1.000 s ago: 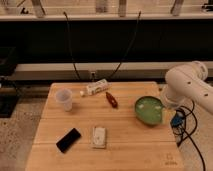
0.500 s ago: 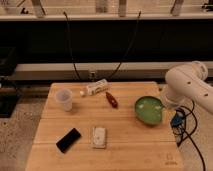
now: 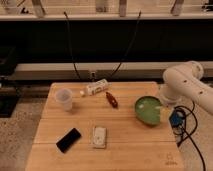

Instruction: Push the ceramic bowl across the table

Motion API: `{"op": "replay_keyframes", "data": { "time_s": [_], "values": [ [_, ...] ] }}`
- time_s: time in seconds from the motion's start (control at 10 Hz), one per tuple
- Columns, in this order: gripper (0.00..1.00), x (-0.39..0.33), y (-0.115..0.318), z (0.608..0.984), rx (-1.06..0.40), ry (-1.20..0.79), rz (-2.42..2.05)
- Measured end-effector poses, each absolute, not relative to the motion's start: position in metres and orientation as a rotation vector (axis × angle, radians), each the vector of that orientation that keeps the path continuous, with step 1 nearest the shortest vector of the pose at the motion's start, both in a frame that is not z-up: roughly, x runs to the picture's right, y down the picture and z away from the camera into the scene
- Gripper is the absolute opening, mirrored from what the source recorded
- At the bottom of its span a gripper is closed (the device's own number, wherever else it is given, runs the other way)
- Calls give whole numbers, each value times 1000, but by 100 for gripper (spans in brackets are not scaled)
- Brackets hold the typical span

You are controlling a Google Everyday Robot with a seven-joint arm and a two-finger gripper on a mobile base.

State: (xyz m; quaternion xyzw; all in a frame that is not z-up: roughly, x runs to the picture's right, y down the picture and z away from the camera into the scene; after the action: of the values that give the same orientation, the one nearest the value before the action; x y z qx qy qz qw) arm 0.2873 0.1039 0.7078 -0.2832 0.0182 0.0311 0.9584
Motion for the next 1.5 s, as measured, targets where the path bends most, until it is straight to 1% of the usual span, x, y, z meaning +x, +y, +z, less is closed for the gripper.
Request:
{"op": "replay_keyframes", "data": {
  "time_s": [0.2,0.4,1.3,1.4,1.5],
  "values": [
    [80,286,103,714,-576,34,63],
    [80,285,100,729,-575,30,58],
    [80,288,104,755,-584,36,56],
    [78,287,104,759,-584,38,59],
    [78,288,104,762,-584,42,60]
  ]
}}
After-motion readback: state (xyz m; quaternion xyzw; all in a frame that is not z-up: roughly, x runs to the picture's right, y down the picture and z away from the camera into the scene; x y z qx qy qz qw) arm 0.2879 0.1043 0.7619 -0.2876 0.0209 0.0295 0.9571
